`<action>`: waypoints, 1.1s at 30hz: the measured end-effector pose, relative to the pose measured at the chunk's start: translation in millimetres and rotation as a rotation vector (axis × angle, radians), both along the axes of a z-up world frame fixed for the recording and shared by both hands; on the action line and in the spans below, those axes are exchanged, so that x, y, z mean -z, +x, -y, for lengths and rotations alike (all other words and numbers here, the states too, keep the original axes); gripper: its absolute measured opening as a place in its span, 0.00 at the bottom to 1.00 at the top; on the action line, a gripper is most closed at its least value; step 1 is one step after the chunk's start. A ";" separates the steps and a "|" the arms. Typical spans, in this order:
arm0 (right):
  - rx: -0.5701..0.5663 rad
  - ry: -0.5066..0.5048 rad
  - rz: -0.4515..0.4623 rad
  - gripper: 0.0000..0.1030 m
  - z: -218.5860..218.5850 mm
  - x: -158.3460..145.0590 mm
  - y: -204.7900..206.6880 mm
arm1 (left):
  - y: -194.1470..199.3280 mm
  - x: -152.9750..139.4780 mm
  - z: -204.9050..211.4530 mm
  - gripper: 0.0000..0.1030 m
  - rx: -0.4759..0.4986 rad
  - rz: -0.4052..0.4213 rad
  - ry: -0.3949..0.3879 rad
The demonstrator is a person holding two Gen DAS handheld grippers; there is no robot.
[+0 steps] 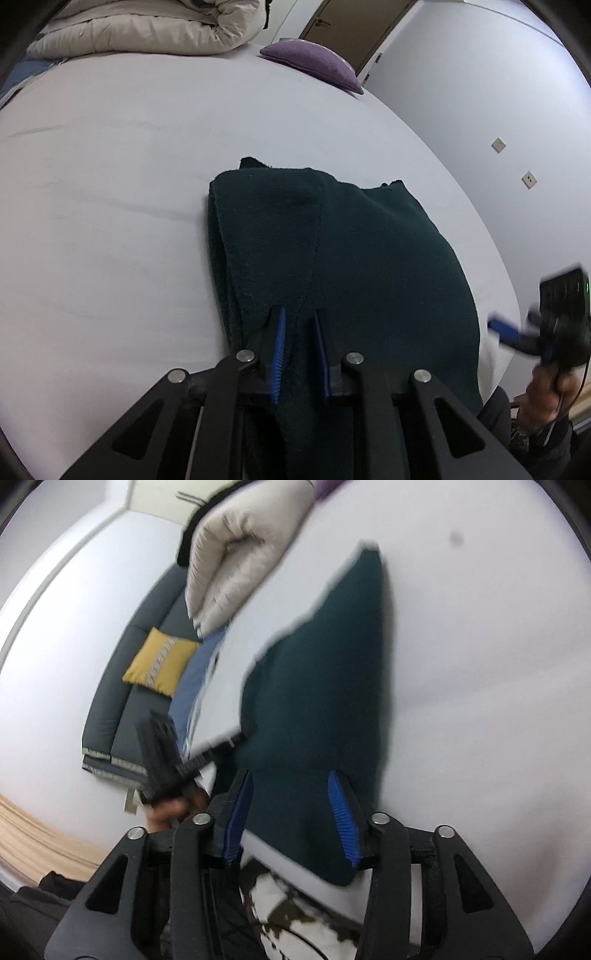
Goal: Fold small clothes
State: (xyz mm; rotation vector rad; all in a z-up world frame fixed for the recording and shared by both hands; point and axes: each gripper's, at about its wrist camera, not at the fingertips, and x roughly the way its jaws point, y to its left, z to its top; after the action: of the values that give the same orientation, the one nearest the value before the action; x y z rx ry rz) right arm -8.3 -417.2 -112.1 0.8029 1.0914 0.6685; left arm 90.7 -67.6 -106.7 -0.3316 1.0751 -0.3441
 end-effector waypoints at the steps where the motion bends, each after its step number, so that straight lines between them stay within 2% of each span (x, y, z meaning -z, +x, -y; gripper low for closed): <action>1: 0.011 0.001 0.012 0.55 7.5 -5.8 7.4 | -0.8 -1.4 2.1 0.18 -0.001 -0.002 -0.005; 5: 0.004 -0.024 0.037 0.58 -7.7 -18.4 83.5 | -1.3 -0.7 8.0 0.18 0.010 -0.004 -0.002; 8: -0.002 -0.005 -0.024 0.57 -21.7 -0.9 134.2 | 2.7 3.8 7.7 0.18 0.013 -0.008 -0.018; 10: 0.011 -0.036 -0.051 0.56 -27.4 13.0 170.0 | 5.4 7.1 6.9 0.18 0.012 -0.010 -0.036; 12: 0.038 -0.104 -0.079 0.56 -28.4 27.5 192.1 | 5.2 7.4 5.4 0.17 0.011 -0.010 -0.044; 16: 0.116 -0.133 -0.117 0.54 -24.2 46.4 215.0 | 3.9 6.2 4.2 0.17 0.005 -0.010 -0.046; 19: 0.191 -0.114 -0.077 0.56 -6.4 26.7 196.0 | 1.1 5.8 -0.7 0.17 -0.013 -0.016 -0.059; 21: 0.161 -0.046 -0.018 0.56 -5.0 4.7 166.9 | 0.4 4.4 -1.9 0.17 -0.022 -0.014 -0.056; 24: 0.056 0.038 0.062 0.57 -21.0 -18.2 109.9 | -6.4 0.3 -2.9 0.17 -0.043 -0.010 -0.057; 26: -0.005 0.062 0.074 0.62 -34.3 -15.6 70.7 | -13.5 -2.3 -5.4 0.17 -0.052 -0.005 -0.059; 28: -0.032 0.032 0.022 0.65 -45.0 2.2 47.1 | -21.9 -5.2 -7.9 0.17 -0.055 -0.004 -0.062; 30: -0.024 -0.022 -0.025 0.64 -46.1 26.1 20.7 | -29.9 -10.3 -8.6 0.17 -0.055 0.009 -0.043; 31: -0.002 0.003 0.001 0.64 -39.7 29.7 7.5 | -35.3 -14.4 -9.4 0.19 -0.056 0.019 -0.029; 33: 0.034 0.005 0.017 0.64 -33.5 25.6 -6.4 | -47.6 -25.5 -10.6 0.33 -0.071 0.048 0.017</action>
State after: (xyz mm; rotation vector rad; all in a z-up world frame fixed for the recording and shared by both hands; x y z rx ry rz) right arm -14.7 -383.7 -137.8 0.8172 1.0591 0.6482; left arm 43.1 -57.0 -81.2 -0.3442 1.0162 -0.2780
